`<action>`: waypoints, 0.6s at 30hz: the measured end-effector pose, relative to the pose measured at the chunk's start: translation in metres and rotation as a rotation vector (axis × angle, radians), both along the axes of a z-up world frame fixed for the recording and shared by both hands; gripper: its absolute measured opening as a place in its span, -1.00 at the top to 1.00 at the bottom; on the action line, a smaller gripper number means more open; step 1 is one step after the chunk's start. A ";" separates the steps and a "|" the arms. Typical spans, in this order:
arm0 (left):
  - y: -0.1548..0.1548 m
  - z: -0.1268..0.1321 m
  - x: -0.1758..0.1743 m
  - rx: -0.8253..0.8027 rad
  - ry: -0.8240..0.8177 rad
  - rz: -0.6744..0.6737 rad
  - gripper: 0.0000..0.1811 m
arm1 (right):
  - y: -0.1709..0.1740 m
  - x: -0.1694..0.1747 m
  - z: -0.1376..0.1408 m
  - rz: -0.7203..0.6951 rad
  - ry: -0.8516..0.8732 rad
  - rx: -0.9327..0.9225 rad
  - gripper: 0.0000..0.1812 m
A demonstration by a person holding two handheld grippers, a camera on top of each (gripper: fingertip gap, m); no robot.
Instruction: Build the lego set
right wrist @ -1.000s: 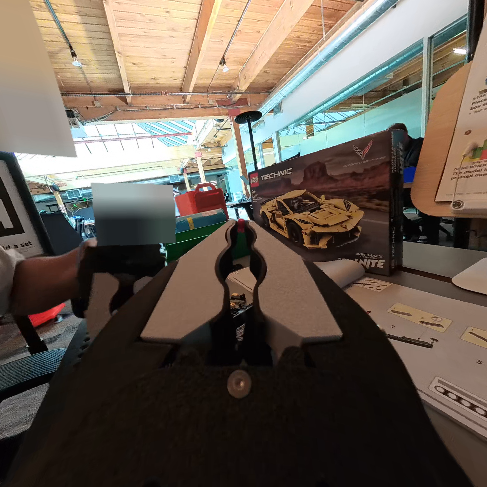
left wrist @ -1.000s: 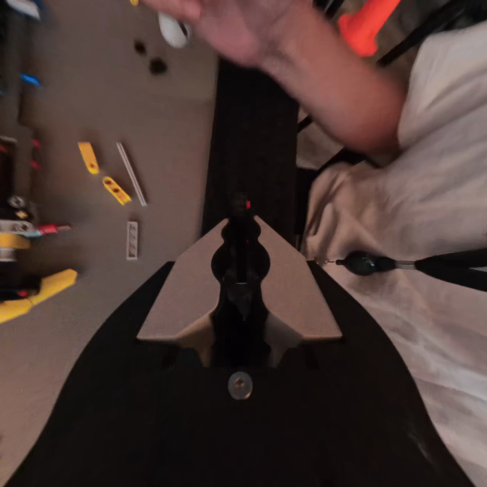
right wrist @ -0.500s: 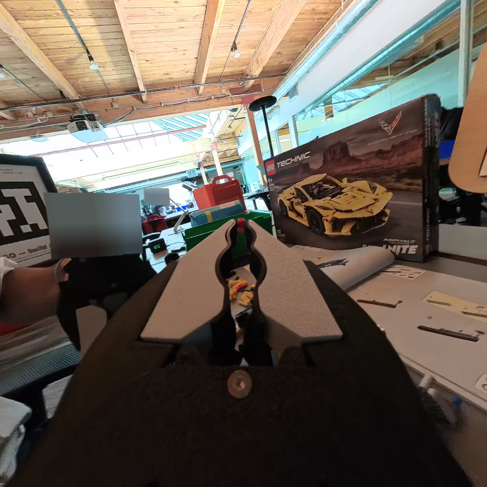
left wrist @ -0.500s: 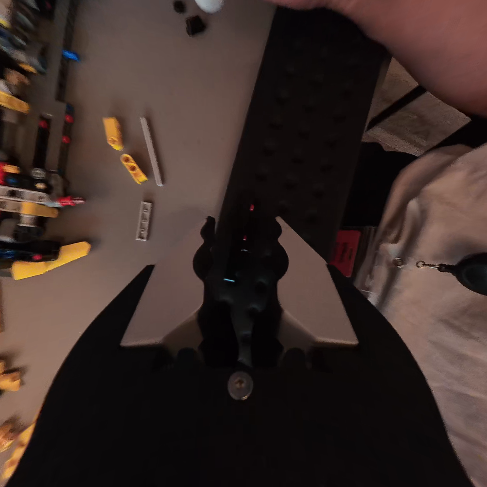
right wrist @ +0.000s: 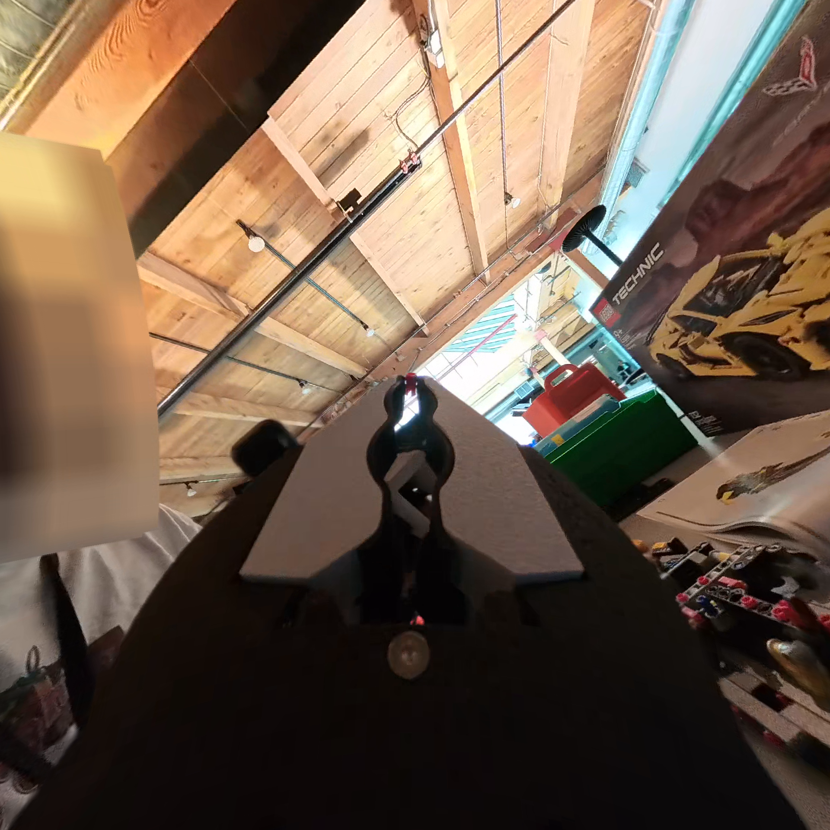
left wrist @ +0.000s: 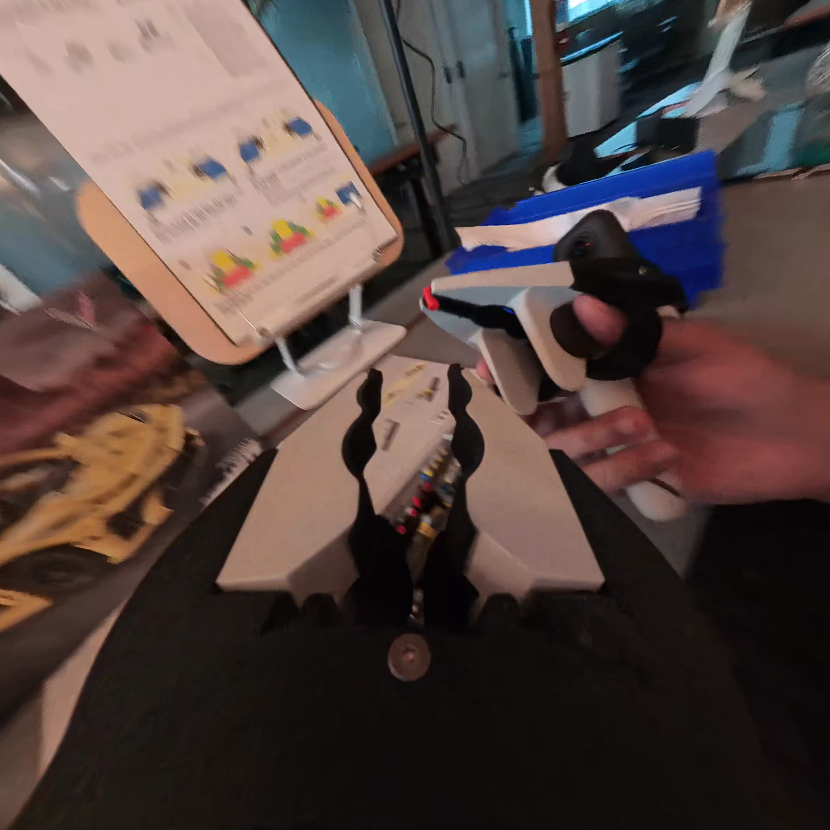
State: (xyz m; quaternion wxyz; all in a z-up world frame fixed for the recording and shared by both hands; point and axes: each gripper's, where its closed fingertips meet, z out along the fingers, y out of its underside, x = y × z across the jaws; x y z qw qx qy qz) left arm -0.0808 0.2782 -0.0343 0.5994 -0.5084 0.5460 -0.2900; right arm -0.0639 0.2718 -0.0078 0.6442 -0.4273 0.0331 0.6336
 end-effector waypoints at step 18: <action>-0.005 0.011 0.009 0.458 0.015 0.051 0.96 | 0.003 -0.015 -0.008 0.000 -0.098 -0.025 0.95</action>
